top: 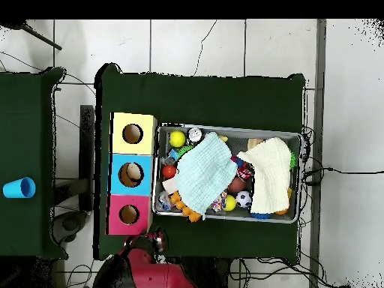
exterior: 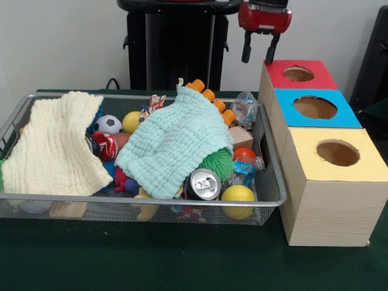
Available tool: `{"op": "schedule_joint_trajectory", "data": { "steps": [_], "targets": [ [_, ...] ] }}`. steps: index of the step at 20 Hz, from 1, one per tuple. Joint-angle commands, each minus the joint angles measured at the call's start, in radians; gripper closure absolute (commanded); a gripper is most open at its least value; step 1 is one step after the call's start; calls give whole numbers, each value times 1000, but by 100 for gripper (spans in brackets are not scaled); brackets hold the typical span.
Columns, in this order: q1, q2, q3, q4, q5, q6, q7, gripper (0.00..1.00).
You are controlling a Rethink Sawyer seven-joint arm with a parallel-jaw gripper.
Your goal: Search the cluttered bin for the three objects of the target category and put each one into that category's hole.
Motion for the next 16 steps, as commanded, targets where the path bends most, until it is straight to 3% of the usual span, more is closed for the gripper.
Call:
{"op": "schedule_joint_trajectory", "data": {
  "steps": [1, 16],
  "targets": [
    [-8, 91, 0, 39, 42, -44, 254, 0],
    [-44, 102, 12, 48, 27, -64, 235, 0]
  ]
}}
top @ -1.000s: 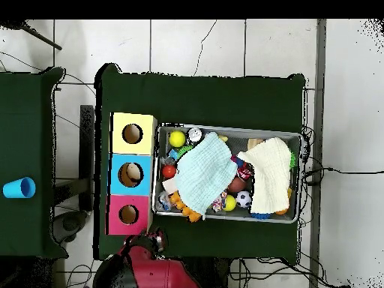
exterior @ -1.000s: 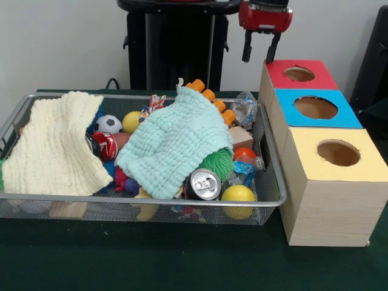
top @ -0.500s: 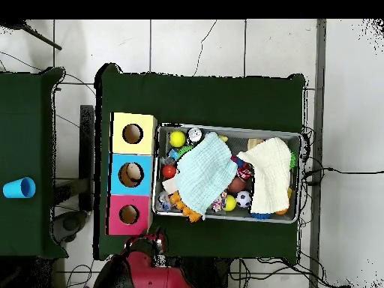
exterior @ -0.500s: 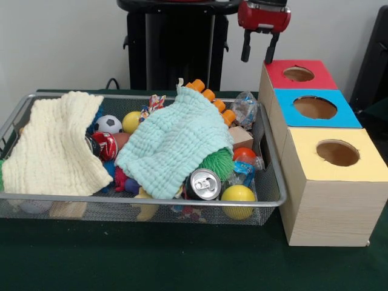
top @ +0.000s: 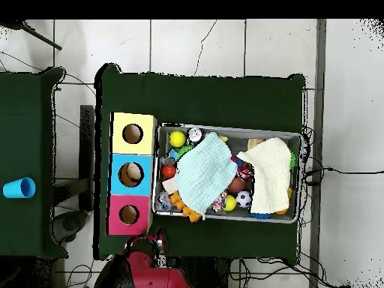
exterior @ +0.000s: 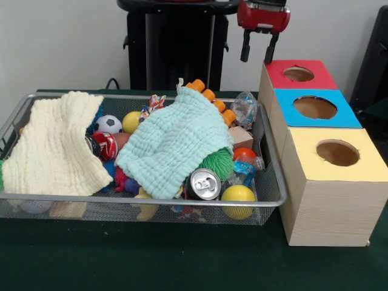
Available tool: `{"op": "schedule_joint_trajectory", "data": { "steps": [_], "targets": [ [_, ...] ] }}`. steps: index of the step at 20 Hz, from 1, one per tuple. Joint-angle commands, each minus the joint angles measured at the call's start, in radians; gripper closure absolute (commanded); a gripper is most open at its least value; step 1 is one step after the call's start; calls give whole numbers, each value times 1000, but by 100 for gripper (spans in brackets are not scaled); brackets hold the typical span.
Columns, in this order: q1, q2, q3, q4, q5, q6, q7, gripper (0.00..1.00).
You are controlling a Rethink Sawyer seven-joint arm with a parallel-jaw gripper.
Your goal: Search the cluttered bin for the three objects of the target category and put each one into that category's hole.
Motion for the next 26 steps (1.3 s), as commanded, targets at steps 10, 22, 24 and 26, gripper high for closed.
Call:
{"op": "schedule_joint_trajectory", "data": {
  "steps": [10, 22, 24, 26],
  "targets": [
    [-89, 27, 10, -2, 16, 80, 184, 0],
    [-98, 20, -3, -36, 28, 131, 172, 0],
    [-96, 46, -7, -37, 21, 92, 177, 0],
    [-90, 62, -14, -43, 21, 58, 184, 0]
  ]
}}
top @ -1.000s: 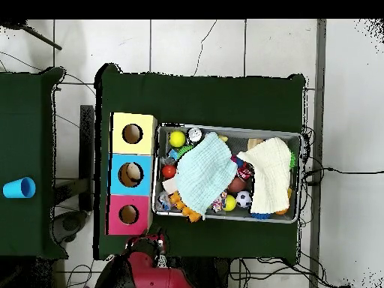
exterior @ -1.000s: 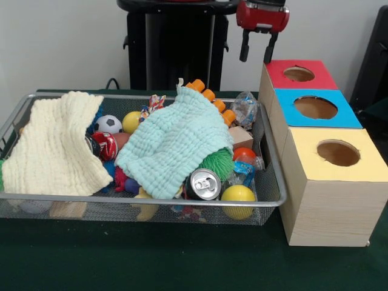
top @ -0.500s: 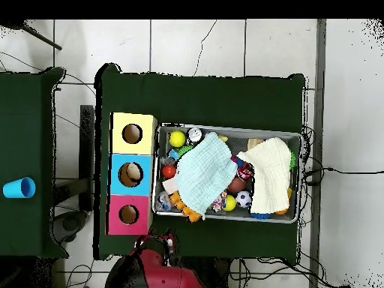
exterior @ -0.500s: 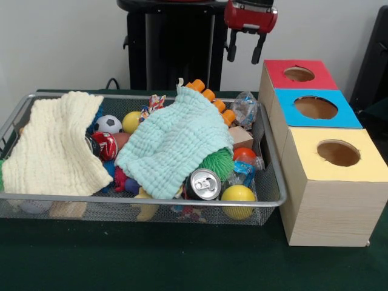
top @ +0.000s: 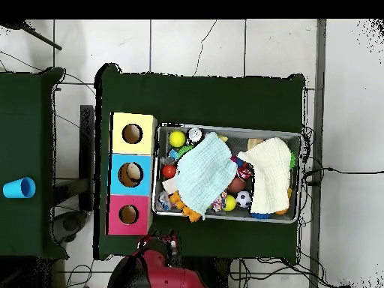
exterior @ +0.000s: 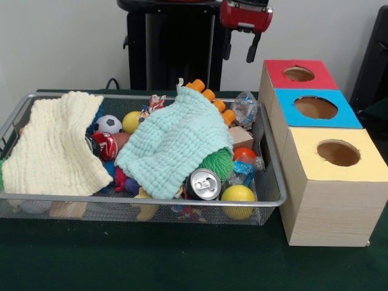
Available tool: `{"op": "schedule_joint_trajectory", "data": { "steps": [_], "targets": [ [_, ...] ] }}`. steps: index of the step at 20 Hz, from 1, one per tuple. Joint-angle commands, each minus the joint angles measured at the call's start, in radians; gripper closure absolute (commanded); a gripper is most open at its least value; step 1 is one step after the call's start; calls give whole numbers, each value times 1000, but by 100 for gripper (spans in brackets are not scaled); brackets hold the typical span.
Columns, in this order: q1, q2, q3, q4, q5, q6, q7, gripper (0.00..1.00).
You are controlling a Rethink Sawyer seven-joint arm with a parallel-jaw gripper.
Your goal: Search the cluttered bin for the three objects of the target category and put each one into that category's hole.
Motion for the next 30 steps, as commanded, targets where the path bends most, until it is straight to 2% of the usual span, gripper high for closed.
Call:
{"op": "schedule_joint_trajectory", "data": {
  "steps": [1, 9, 14, 21, 30],
  "targets": [
    [-14, 61, 6, -55, 28, 27, 186, 0],
    [6, 4, -16, -108, 63, 159, 173, 0],
    [10, 41, -15, -155, 71, 121, 180, 0],
    [58, 26, -55, -203, 99, 141, 190, 0],
    [92, -38, -115, -298, 112, 318, 166, 0]
  ]
}}
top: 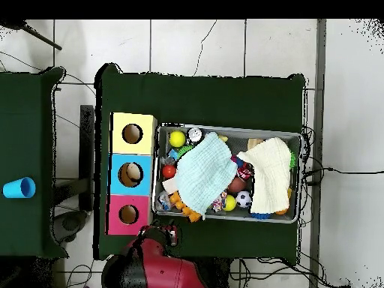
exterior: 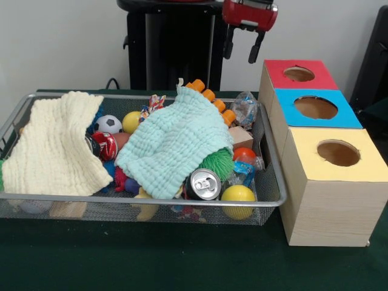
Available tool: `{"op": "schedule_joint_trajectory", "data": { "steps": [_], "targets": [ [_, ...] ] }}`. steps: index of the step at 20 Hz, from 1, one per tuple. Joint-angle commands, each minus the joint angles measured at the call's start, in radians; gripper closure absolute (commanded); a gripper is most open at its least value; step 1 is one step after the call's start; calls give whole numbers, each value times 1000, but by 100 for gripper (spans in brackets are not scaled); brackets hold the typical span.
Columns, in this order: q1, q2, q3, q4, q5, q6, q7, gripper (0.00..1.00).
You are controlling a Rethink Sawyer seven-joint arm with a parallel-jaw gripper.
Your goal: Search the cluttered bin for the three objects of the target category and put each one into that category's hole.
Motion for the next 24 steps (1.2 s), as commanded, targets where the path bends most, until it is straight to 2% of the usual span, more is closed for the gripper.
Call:
{"op": "schedule_joint_trajectory", "data": {
  "steps": [1, 4, 14, 24],
  "targets": [
    [13, -31, -43, -203, 55, 228, 167, 0],
    [3, -46, -40, -221, 48, 258, 168, 0],
    [5, -19, -37, -176, 33, 148, 209, 0],
    [35, 79, -55, -150, 39, -9, 253, 0]
  ]
}}
